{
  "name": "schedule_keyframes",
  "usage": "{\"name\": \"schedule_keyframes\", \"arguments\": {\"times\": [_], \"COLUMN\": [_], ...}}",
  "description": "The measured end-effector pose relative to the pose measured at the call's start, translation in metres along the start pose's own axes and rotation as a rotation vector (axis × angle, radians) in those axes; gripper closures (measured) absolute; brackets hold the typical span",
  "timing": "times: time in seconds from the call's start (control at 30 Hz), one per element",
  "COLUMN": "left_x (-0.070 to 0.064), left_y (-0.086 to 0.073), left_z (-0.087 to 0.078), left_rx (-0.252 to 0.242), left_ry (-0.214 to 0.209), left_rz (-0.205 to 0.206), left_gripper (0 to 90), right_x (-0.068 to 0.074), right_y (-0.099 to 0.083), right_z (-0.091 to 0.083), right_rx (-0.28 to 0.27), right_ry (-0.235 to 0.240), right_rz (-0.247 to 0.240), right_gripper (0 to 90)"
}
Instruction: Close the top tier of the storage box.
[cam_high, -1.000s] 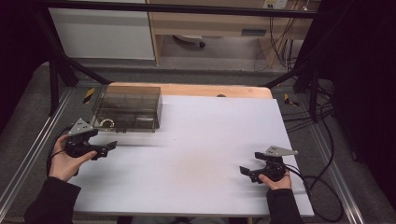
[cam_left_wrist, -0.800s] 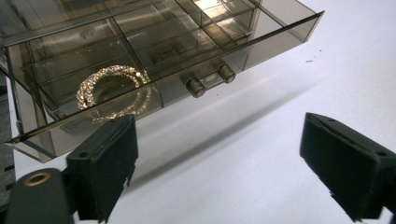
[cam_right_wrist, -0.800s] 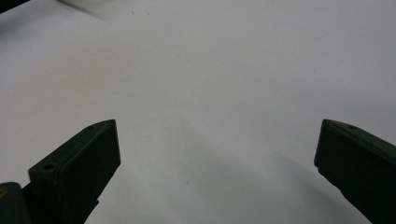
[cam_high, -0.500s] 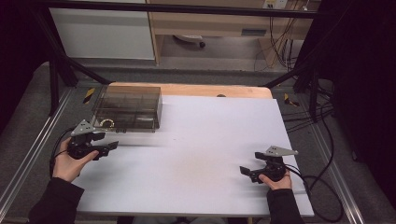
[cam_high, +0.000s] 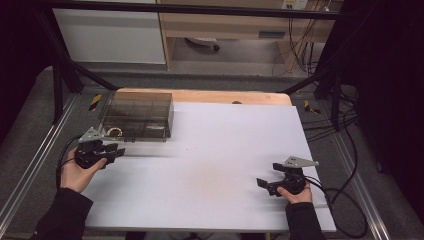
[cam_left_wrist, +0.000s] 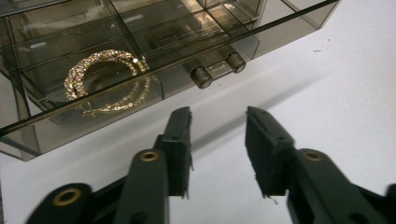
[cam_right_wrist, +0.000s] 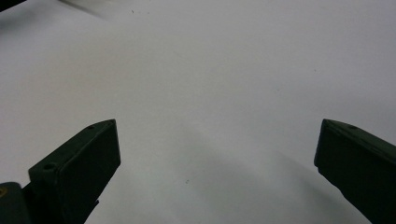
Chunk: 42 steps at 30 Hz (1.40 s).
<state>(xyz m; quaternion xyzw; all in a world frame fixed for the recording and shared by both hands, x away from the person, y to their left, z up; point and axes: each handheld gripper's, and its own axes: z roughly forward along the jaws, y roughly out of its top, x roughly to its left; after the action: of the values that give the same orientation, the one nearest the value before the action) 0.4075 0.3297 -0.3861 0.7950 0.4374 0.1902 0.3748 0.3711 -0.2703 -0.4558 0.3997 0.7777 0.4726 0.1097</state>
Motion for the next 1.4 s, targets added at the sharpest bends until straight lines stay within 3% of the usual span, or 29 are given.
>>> {"name": "schedule_keyframes", "arguments": {"times": [0.63, 1.13, 1.4], "left_x": [0.005, 0.008, 0.011], "left_y": [0.004, 0.010, 0.013], "left_z": [0.004, 0.011, 0.014], "left_rx": [0.010, 0.021, 0.002], "left_ry": [0.015, 0.039, 0.035], "left_rz": [-0.010, 0.006, -0.003], "left_gripper": [89.7, 89.9, 89.9], "right_x": [0.000, 0.000, 0.000], "right_y": [0.000, 0.000, 0.000], "right_z": [0.000, 0.000, 0.000], "right_rx": [-0.001, 0.001, 0.001], "right_ry": [0.001, -0.002, -0.002], "right_rz": [0.000, -0.001, 0.000], "right_gripper": [0.8, 0.7, 0.7]}}
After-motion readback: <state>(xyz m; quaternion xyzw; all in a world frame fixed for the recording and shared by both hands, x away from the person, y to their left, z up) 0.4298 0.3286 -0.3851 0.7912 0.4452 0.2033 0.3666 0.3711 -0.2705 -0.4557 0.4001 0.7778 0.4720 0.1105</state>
